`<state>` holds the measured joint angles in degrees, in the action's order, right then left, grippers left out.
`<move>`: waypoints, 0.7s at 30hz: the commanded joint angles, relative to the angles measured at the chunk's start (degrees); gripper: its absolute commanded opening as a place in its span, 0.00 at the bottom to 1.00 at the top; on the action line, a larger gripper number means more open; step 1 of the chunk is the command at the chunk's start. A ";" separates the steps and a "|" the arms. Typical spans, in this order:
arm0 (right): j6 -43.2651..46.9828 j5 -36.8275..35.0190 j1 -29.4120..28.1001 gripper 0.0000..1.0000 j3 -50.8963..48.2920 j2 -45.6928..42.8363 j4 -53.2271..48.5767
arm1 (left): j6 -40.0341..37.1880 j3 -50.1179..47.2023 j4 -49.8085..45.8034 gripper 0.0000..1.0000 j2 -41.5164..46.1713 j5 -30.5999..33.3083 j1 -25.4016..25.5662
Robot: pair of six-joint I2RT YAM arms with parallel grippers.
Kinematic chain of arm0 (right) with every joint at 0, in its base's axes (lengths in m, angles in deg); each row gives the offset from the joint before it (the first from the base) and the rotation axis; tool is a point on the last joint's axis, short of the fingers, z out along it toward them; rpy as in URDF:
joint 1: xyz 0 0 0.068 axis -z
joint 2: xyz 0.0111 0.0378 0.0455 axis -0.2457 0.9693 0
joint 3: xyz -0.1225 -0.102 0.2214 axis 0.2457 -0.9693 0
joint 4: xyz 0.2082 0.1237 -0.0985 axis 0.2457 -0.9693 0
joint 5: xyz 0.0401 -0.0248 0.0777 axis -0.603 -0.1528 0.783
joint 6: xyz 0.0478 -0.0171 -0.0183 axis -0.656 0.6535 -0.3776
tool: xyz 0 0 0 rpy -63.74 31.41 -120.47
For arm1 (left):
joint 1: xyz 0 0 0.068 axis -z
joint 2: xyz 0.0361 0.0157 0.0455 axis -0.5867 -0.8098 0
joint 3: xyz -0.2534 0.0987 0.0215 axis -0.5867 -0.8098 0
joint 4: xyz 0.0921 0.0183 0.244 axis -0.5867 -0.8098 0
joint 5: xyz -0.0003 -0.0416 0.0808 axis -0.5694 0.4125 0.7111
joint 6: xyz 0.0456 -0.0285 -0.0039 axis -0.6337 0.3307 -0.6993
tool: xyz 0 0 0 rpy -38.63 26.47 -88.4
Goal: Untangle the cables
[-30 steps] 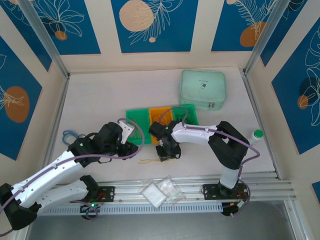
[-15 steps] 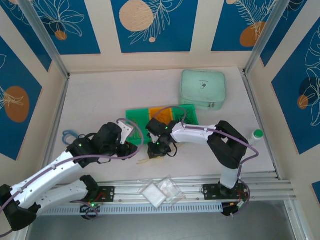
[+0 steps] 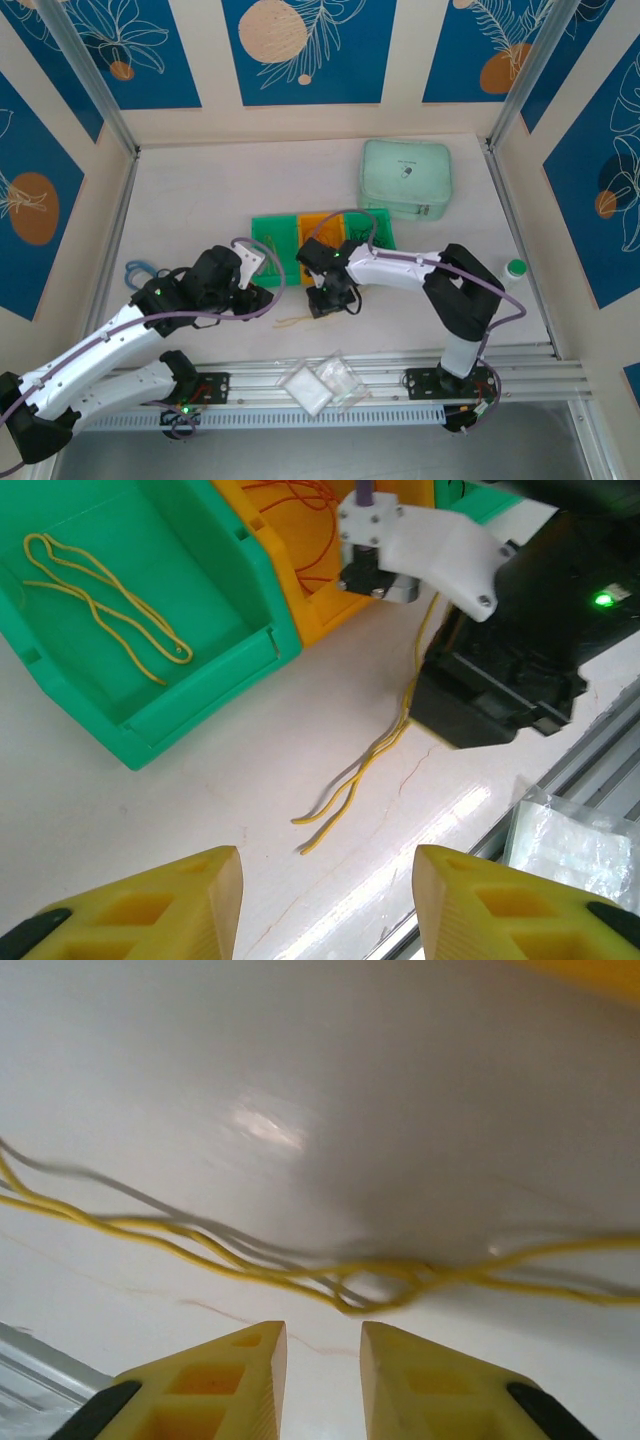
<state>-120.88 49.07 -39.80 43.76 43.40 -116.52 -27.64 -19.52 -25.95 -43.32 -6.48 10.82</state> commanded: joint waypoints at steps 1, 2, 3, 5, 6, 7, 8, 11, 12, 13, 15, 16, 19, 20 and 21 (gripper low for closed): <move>5.89 -6.02 -2.58 0.26 -1.58 -3.49 -2.44 | -0.98 -0.63 0.66 0.48 0.52 0.05 -0.41; 9.01 -8.45 -3.76 0.25 -1.94 -4.11 -1.60 | -1.20 -0.46 0.75 0.48 0.31 0.16 -0.39; 12.56 -10.19 -4.67 0.25 -2.59 -4.91 -0.43 | -1.45 -0.17 0.76 0.48 0.22 0.16 -0.36; 18.32 -11.16 -5.36 0.25 -3.72 -6.40 1.32 | -1.72 0.28 0.67 0.48 -0.16 0.34 -0.46; 22.51 -10.79 -5.64 0.25 -4.91 -7.49 2.83 | -1.82 0.43 0.66 0.48 -0.39 0.42 -0.45; 25.41 -10.61 -5.80 0.25 -5.91 -8.33 4.18 | -1.83 0.48 0.71 0.48 -0.64 0.43 -0.50; 28.55 -10.07 -5.94 0.25 -6.70 -9.06 5.04 | -1.74 0.52 0.83 0.48 -0.78 0.51 -0.47; 34.59 -9.93 -5.83 0.25 -8.07 -10.41 6.32 | -1.22 0.50 1.68 0.48 -0.97 0.36 -0.50; 36.58 -10.04 -5.81 0.25 -8.72 -10.77 6.82 | -1.14 0.48 2.04 0.48 -0.90 0.13 -0.54; 38.22 -9.96 -5.72 0.25 -9.27 -11.07 7.41 | -1.12 0.39 2.24 0.48 -0.80 -0.01 -0.57; 42.02 -7.77 -5.41 0.26 -10.37 -11.73 8.42 | -1.25 0.55 2.35 0.48 -0.79 -0.11 -0.58; 43.47 -7.40 -5.11 0.26 -10.83 -11.96 9.27 | -1.44 0.69 2.10 0.48 -0.87 -0.05 -0.60; 47.20 -4.91 -3.82 0.26 -12.45 -12.97 12.13 | -1.61 1.04 1.42 0.48 -0.89 0.15 -0.60; 48.37 -3.39 -3.22 0.26 -12.80 -13.37 12.75 | -1.56 1.01 1.28 0.48 -0.74 0.21 -0.59; 49.29 -2.92 -2.89 0.26 -13.12 -13.69 13.57 | -1.48 0.85 1.29 0.48 -0.58 0.29 -0.60</move>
<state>-78.28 42.14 -43.88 31.56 31.90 -106.42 -28.05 -19.63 -24.66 -44.41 -6.48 10.71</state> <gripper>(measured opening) 0.259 0.481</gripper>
